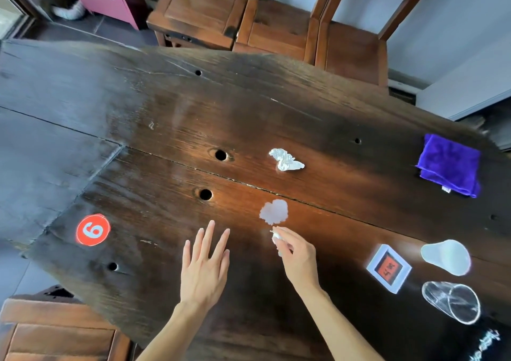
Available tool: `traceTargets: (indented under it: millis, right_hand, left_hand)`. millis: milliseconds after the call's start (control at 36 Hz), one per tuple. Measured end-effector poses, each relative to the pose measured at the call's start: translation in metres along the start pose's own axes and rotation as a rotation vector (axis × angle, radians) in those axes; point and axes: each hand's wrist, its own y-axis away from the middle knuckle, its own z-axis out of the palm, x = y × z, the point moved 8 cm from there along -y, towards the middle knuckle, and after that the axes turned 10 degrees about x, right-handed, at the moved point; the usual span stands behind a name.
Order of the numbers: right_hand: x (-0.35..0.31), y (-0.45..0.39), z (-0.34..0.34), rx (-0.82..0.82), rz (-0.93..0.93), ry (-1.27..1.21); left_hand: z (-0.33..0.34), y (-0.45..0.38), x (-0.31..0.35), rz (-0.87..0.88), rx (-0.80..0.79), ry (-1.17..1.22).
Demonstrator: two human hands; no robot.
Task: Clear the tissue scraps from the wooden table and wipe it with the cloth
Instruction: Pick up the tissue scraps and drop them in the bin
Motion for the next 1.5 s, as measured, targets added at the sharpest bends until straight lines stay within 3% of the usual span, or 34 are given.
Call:
traceTargets:
  millis: [139,417,583,833,1000,1500]
  right_hand:
    - [0.003,-0.054,-0.021,0.069,0.077,0.016]
    - [-0.046,-0.17,-0.019,0.177,-0.167,0.095]
    - [-0.049,-0.207,0.009,0.129,-0.175,0.13]
    - [-0.035,-0.194,0.046,0.084,-0.284,0.382]
    - [-0.033,-0.188,0.045,0.065,-0.293,0.398]
    - [-0.031,-0.13,-0.02,0.094,-0.012,0.013]
  left_hand:
    - [-0.004,-0.024,0.016,0.025,0.006,-0.009]
    - [0.005,-0.055,0.025,0.042,-0.021,-0.031]
    - [0.004,-0.067,0.028,0.04,-0.029,-0.028]
    - [-0.004,-0.075,0.033,0.041,-0.015,-0.007]
    - [-0.004,-0.07,0.035,0.051,-0.018,-0.01]
    - [-0.05,-0.053,0.049,0.062,0.065,0.018]
